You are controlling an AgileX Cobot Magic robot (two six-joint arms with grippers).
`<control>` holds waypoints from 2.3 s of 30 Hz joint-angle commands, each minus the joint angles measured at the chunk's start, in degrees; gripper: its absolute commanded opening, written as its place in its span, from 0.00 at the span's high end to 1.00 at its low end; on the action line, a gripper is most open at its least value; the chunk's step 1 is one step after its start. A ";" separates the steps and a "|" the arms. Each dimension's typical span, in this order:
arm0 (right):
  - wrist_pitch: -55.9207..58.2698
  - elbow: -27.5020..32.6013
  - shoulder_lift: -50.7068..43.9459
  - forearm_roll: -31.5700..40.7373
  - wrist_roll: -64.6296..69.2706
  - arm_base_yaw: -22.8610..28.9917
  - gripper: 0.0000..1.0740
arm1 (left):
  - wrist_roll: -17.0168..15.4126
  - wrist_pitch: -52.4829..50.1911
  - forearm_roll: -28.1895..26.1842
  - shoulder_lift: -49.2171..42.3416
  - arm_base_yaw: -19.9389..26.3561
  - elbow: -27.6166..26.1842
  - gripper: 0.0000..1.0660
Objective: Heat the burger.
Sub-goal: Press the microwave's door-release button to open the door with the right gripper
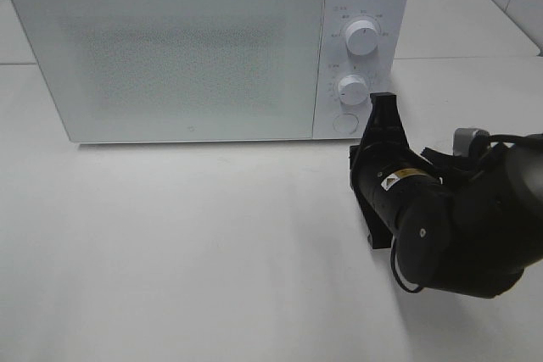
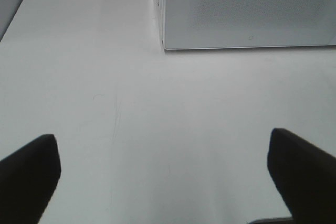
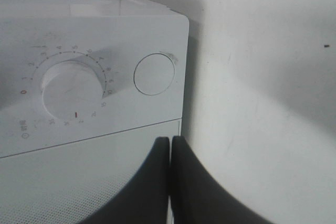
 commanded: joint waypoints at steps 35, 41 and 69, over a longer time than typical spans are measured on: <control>3.61 -17.59 13.35 -6.76 -1.78 -10.66 1.00 | -0.29 -0.74 -0.46 -1.09 0.11 0.23 0.06; 3.38 -18.96 13.98 -5.67 -2.86 -11.29 1.00 | -0.34 -0.74 -0.46 -1.09 0.11 0.23 0.06; -8.88 -27.44 15.13 -5.56 -8.02 -13.35 1.00 | -0.34 -0.74 -0.46 -1.09 0.11 0.23 0.06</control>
